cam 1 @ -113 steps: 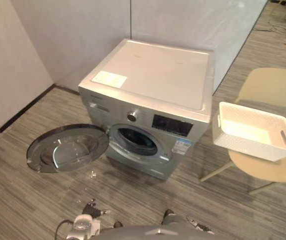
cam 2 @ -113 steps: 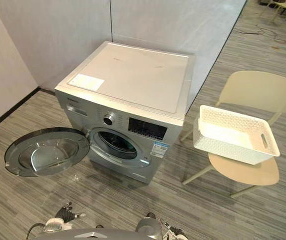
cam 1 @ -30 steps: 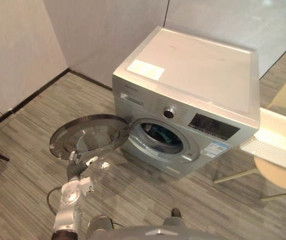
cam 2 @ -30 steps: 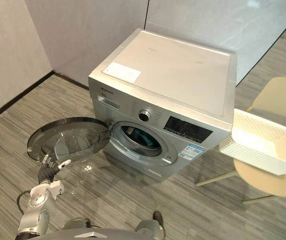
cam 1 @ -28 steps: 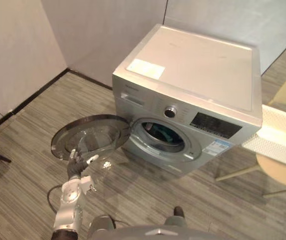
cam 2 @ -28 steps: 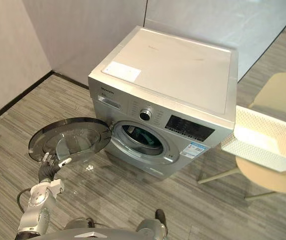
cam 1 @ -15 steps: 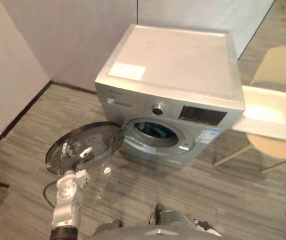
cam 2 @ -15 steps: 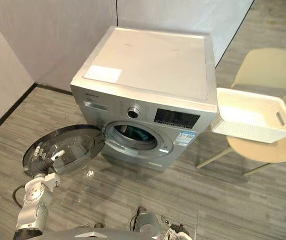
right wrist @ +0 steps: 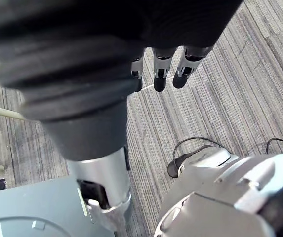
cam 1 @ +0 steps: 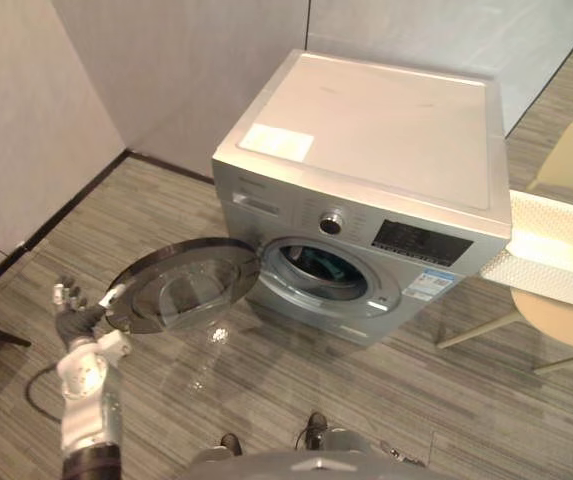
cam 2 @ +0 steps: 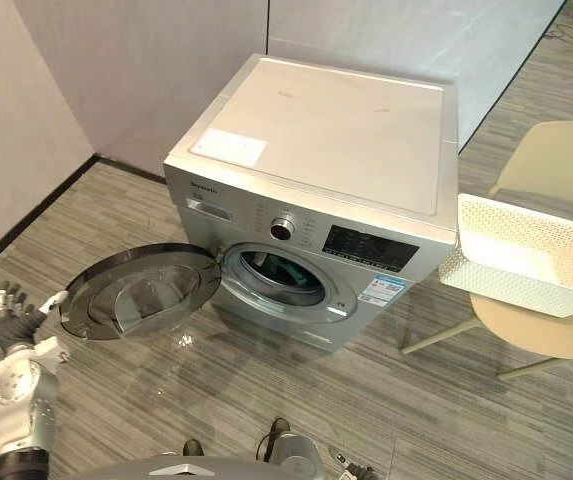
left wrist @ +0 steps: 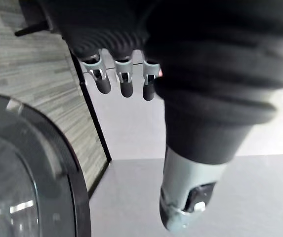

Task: Pick up the laundry basket with both hands and put the clothes into the washing machine.

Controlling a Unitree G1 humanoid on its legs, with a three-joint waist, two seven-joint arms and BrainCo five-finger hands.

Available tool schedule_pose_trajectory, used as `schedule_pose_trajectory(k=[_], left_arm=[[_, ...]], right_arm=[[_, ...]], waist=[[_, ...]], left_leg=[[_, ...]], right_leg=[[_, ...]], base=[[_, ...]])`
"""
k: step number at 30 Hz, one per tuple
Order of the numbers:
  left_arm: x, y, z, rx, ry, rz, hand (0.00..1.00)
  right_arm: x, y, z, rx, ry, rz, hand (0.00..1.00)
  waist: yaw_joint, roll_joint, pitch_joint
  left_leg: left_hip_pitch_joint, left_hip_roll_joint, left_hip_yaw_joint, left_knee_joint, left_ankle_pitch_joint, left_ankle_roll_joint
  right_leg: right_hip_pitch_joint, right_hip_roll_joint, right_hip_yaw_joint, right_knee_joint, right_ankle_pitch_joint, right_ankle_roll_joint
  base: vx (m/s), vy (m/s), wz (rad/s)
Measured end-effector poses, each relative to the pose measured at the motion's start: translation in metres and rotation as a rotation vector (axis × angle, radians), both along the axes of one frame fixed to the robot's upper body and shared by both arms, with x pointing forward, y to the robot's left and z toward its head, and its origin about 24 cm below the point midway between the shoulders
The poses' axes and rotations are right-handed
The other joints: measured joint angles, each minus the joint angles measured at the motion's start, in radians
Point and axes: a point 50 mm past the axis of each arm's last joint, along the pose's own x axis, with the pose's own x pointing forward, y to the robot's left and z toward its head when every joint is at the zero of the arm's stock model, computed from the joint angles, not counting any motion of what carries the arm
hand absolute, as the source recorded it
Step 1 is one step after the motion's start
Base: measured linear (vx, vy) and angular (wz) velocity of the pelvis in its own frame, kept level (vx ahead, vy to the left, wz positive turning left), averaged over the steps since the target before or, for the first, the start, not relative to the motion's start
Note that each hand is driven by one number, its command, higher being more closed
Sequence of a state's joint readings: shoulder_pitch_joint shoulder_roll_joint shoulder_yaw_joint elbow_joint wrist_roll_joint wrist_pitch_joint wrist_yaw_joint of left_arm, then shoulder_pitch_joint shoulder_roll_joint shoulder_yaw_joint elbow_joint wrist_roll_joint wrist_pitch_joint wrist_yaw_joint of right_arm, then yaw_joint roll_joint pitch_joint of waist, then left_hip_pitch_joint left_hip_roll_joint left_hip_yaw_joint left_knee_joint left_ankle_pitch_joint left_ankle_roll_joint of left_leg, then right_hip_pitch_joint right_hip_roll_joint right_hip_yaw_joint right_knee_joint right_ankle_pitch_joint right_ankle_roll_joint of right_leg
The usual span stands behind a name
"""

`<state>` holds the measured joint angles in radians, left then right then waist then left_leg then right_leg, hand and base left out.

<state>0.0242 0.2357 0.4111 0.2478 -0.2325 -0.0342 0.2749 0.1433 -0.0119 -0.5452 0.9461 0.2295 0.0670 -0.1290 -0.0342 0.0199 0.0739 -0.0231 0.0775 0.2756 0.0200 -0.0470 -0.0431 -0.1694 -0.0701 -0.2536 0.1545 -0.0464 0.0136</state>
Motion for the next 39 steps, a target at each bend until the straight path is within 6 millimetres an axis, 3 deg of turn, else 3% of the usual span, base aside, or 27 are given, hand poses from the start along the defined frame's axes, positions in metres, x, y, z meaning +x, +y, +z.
schedule_pose_trajectory(k=[6, 10, 17, 26, 30, 33, 39], left_arm=[[0.013, 0.049, -0.003, 0.051, 0.176, 0.034, 0.00], [0.027, 0.081, 0.011, 0.055, 0.246, 0.053, 0.00], [0.049, 0.091, 0.033, 0.037, 0.232, 0.020, 0.00], [0.064, 0.069, 0.024, -0.030, 0.235, -0.140, 0.00], [0.060, 0.057, 0.016, 0.000, 0.267, -0.266, 0.00], [0.049, 0.049, 0.008, 0.019, 0.294, -0.368, 0.00], [-0.004, 0.021, -0.032, -0.057, 0.384, -0.532, 0.00]], right_arm=[[0.014, -0.009, 0.004, -0.007, -0.042, -0.007, 0.00], [0.032, -0.022, 0.010, -0.031, -0.086, -0.022, 0.00], [0.042, -0.024, 0.012, -0.022, -0.106, -0.001, 0.00], [0.041, -0.020, 0.010, 0.005, -0.103, 0.027, 0.00], [0.036, -0.020, 0.007, 0.020, -0.077, 0.034, 0.00], [0.035, -0.020, 0.007, 0.037, -0.087, 0.070, 0.00], [0.019, -0.025, 0.007, 0.026, -0.063, 0.136, 0.00]], waist=[[-0.003, 0.008, 0.014], [-0.007, 0.000, 0.073], [-0.012, -0.036, 0.140], [-0.007, -0.034, 0.154], [-0.001, -0.021, 0.162], [-0.006, -0.006, 0.164], [0.000, 0.038, 0.124]], left_leg=[[-0.056, -0.002, 0.027, -0.007, 0.007, 0.003], [-0.098, -0.008, 0.061, -0.002, 0.007, 0.004], [-0.156, -0.003, 0.109, 0.024, -0.001, 0.008], [-0.159, -0.001, 0.109, 0.071, -0.031, 0.013], [-0.105, -0.002, 0.095, 0.071, -0.038, 0.015], [-0.089, -0.017, 0.077, 0.071, -0.040, 0.017], [-0.061, -0.029, 0.053, 0.064, -0.043, 0.022]], right_leg=[[-0.011, 0.026, 0.030, -0.146, 0.095, -0.004], [-0.052, 0.038, 0.067, -0.185, 0.139, -0.013], [-0.111, 0.038, 0.116, -0.213, 0.184, -0.022], [-0.094, 0.034, 0.128, -0.217, 0.189, -0.022], [-0.033, 0.033, 0.124, -0.219, 0.187, -0.021], [-0.008, 0.022, 0.109, -0.219, 0.174, -0.007], [0.029, 0.010, 0.091, -0.217, 0.159, 0.007]], base=[[0.01, 0.028, -0.19], [-0.04, 0.008, -0.27], [-0.03, 0.007, -0.21], [0.00, 0.004, -0.02], [0.00, 0.021, 0.11], [-0.03, 0.023, 0.19], [0.01, 0.023, 0.12]])
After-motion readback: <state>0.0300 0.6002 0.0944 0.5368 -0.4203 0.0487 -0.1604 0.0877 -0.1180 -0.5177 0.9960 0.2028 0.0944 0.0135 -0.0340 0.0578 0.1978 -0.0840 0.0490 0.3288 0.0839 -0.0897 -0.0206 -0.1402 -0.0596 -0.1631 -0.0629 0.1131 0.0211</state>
